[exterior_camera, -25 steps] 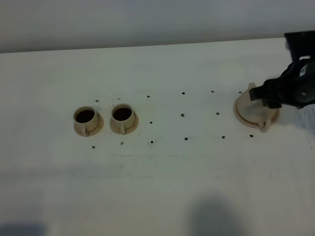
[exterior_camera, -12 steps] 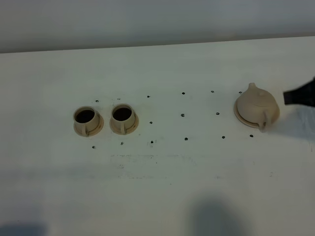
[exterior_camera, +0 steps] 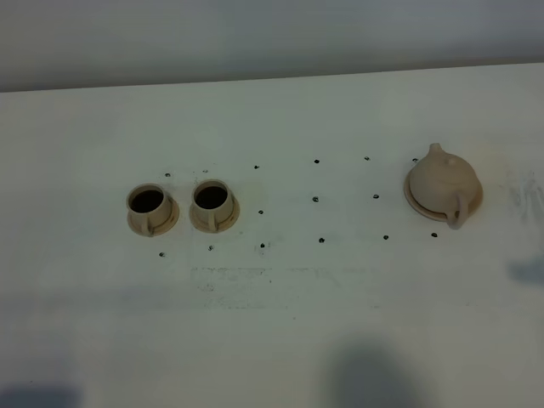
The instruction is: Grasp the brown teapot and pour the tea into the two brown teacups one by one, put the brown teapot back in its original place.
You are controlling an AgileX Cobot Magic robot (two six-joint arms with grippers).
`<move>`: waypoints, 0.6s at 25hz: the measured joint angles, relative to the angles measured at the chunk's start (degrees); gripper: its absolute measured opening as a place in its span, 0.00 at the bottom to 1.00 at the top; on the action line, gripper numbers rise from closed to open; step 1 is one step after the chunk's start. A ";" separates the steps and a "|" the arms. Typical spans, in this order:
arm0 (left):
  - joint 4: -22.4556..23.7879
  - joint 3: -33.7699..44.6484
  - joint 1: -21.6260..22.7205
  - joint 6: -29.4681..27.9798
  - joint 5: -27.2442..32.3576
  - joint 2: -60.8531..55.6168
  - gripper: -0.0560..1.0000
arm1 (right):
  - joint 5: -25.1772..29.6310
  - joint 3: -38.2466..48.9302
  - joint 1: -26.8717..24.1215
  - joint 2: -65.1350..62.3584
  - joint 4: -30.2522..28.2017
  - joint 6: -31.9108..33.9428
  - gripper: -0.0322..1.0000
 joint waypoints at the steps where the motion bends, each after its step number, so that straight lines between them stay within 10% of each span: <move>1: 0.00 0.00 0.00 0.00 0.00 0.00 0.37 | 1.44 0.00 0.00 -1.72 -0.34 0.34 0.28; 7: 0.00 0.00 0.00 0.00 0.00 0.00 0.37 | 8.77 0.06 0.00 -10.85 -0.47 0.87 0.49; 15: 0.00 0.00 0.00 0.00 0.00 0.00 0.37 | 13.73 6.12 0.00 -26.17 0.16 0.96 0.53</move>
